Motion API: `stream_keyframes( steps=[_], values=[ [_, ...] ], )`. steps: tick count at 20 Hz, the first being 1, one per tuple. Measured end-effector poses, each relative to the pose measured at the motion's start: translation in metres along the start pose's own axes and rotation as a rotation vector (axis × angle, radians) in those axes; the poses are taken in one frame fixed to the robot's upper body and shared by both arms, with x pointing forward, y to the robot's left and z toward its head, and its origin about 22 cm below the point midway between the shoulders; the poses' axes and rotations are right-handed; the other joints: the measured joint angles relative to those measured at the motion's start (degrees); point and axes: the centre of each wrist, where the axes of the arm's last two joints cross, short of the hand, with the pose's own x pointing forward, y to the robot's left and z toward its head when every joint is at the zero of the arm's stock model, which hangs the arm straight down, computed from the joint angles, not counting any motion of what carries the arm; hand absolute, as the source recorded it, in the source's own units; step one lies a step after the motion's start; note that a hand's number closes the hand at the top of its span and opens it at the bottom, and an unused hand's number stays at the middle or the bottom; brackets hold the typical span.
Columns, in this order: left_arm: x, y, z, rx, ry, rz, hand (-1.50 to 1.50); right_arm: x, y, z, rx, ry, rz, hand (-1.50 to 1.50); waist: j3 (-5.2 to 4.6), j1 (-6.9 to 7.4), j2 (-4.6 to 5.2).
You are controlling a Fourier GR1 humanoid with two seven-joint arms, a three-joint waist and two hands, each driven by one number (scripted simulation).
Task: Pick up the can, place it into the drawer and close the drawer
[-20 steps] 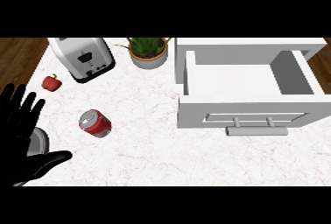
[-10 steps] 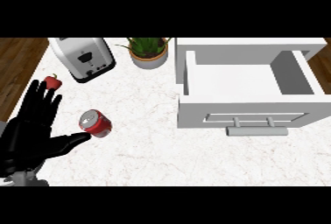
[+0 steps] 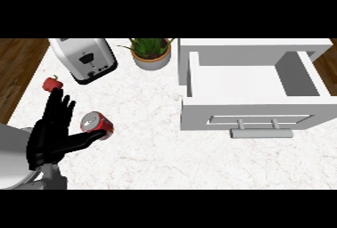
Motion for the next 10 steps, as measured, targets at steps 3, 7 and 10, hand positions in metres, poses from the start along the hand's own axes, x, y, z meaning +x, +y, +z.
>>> stream_keyframes(
  steps=[3,7,10],
  values=[
    [-0.012,0.011,0.002,0.025,0.001,-0.008,-1.5,-0.002,-0.001,0.003,-0.005,0.003,0.0,-1.5,-0.01,0.08,-0.01],
    [-0.029,0.016,-0.009,0.061,0.0,-0.017,-1.5,-0.004,-0.001,0.008,-0.004,0.006,-0.009,-1.5,-0.01,0.01,0.0],
    [-0.042,0.024,-0.01,0.081,0.009,-0.023,-1.5,-0.004,-0.005,0.007,-0.005,0.006,-0.008,-1.5,-0.03,0.06,-0.01]
  ],
)
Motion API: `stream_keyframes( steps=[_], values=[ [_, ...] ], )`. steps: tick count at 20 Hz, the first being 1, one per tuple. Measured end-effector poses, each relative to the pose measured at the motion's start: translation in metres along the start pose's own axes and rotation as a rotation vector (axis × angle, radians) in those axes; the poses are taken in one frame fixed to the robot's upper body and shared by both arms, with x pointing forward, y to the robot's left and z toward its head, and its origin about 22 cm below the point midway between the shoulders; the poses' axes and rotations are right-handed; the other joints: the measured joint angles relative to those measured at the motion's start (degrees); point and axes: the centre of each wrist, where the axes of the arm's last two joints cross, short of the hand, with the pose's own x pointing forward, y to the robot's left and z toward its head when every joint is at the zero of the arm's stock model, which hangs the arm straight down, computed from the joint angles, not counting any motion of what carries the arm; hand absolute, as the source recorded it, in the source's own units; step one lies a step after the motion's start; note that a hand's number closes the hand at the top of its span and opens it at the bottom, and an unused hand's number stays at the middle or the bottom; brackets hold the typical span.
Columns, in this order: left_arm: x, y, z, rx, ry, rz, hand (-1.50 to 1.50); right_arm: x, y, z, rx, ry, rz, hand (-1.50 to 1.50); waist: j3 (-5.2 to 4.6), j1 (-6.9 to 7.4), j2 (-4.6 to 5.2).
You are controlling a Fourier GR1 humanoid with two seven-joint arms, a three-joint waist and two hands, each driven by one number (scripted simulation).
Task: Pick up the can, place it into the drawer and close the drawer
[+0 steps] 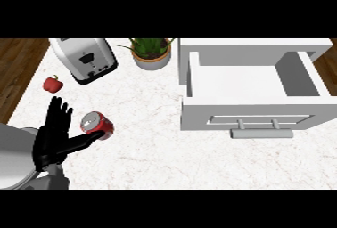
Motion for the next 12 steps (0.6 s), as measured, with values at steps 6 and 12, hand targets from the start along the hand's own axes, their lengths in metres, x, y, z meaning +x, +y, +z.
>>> stream_keyframes(
  steps=[6,12],
  values=[
    [-0.038,0.021,0.003,0.027,0.023,-0.008,-1.5,0.01,-0.008,-0.001,0.008,-0.013,0.006,-1.5,0.01,-0.02,0.02],
    [-0.06,0.029,0.003,0.023,0.046,-0.003,-1.5,0.012,-0.005,-0.002,0.004,-0.009,0.008,-1.5,0.03,0.03,0.02]
  ],
)
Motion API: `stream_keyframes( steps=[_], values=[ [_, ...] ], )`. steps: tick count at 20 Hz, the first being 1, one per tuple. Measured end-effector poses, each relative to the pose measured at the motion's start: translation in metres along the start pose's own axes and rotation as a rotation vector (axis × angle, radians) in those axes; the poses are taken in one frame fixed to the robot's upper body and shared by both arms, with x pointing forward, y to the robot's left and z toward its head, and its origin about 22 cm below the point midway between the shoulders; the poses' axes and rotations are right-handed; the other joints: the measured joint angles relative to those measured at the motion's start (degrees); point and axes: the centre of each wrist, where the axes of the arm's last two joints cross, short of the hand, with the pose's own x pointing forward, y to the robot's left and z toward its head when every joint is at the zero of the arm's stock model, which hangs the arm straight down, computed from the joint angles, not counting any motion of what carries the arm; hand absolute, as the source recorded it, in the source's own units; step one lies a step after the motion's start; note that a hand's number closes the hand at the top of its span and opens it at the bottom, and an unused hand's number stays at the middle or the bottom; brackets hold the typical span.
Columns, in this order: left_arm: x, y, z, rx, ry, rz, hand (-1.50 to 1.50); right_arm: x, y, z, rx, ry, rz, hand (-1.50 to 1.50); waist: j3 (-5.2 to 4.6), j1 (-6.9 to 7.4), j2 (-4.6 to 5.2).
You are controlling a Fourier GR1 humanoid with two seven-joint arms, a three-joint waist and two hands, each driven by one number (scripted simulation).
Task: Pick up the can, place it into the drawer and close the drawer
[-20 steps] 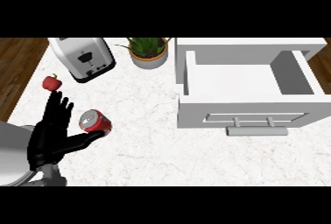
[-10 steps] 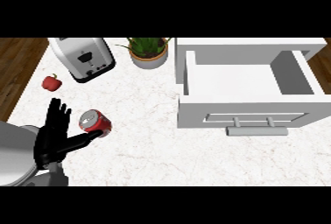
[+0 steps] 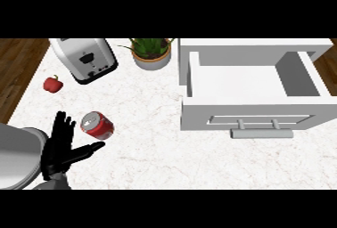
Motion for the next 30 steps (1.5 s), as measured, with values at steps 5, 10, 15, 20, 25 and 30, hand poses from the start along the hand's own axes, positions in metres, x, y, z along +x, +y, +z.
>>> stream_keyframes(
  steps=[5,10,15,20,25,30],
  values=[
    [-0.015,-0.001,-0.009,-0.002,0.023,0.023,-1.5,0.006,-0.003,0.003,0.003,-0.003,-0.002,-1.5,-0.02,-0.1,0.01],
    [-0.036,-0.002,-0.008,-0.017,0.041,0.045,-1.5,0.008,-0.002,0.006,0.005,-0.002,-0.007,-1.5,-0.02,-0.14,0.0],
    [-0.044,-0.005,-0.019,-0.025,0.042,0.08,-1.5,0.006,-0.007,0.012,0.005,-0.004,-0.006,-1.5,-0.03,-0.24,0.02],
    [-0.05,-0.013,-0.025,-0.03,0.043,0.141,1.5,0.003,-0.005,0.01,0.013,0.006,-0.007,-1.5,-0.03,-0.21,0.04],
    [-0.041,-0.025,-0.039,-0.087,0.052,0.19,1.5,0.005,-0.008,0.014,0.016,0.012,-0.022,-1.5,-0.03,-0.25,0.01],
    [-0.03,-0.036,-0.05,-0.165,0.012,0.219,1.5,0.011,-0.006,0.015,0.013,0.009,-0.026,-1.5,-0.02,-0.24,0.0]
  ],
)
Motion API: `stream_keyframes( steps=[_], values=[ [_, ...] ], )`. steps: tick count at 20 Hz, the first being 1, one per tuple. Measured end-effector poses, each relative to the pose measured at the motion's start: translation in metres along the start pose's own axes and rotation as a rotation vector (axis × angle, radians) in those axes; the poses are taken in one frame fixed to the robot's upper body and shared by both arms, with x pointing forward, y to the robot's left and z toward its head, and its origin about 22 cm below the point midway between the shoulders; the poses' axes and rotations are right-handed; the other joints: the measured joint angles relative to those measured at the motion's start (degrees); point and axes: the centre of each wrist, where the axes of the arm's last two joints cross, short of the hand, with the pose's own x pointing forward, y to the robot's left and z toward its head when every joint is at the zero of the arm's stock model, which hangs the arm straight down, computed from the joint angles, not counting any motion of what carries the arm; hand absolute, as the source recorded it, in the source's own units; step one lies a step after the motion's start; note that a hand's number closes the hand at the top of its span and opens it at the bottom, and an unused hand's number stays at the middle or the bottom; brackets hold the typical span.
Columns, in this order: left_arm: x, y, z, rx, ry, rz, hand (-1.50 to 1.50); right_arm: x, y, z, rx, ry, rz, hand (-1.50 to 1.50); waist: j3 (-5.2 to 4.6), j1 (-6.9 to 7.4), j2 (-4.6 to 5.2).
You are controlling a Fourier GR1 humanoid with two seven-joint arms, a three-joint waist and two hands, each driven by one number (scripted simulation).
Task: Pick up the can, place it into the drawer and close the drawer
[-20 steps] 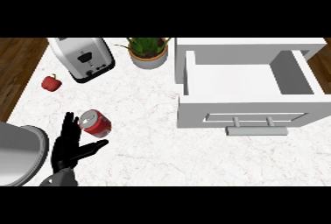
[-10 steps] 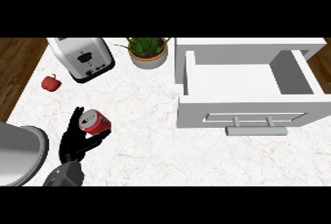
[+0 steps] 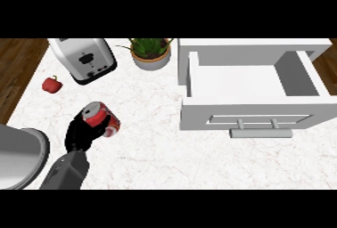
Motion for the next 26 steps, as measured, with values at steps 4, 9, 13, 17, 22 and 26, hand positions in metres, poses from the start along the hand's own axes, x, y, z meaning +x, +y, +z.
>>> stream_keyframes(
  steps=[4,9,13,17,22,26],
  values=[
    [0.006,-0.01,-0.004,-0.062,-0.023,0.006,1.5,-0.002,0.006,0.001,-0.006,0.0,-0.005,-1.5,0.01,0.11,-0.06],
    [0.006,-0.028,0.003,-0.12,-0.035,0.015,1.5,0.003,0.013,0.001,-0.014,-0.005,-0.011,-1.5,0.02,0.23,-0.1],
    [0.02,-0.051,-0.002,-0.159,-0.064,0.018,1.5,0.006,0.012,0.002,-0.017,-0.008,-0.015,-1.5,0.04,0.27,-0.13],
    [0.041,-0.07,0.0,-0.197,-0.091,0.004,1.5,0.006,0.015,0.0,-0.026,-0.005,-0.009,-1.5,0.05,0.43,-0.16],
    [0.08,-0.107,-0.005,-0.238,-0.137,-0.033,1.5,0.008,0.016,0.003,-0.024,0.0,-0.011,-1.5,0.06,0.42,-0.22],
    [0.108,-0.132,0.0,-0.256,-0.155,-0.06,1.5,0.011,0.017,0.005,-0.025,-0.001,-0.01,-1.5,0.05,0.32,-0.21]
  ],
)
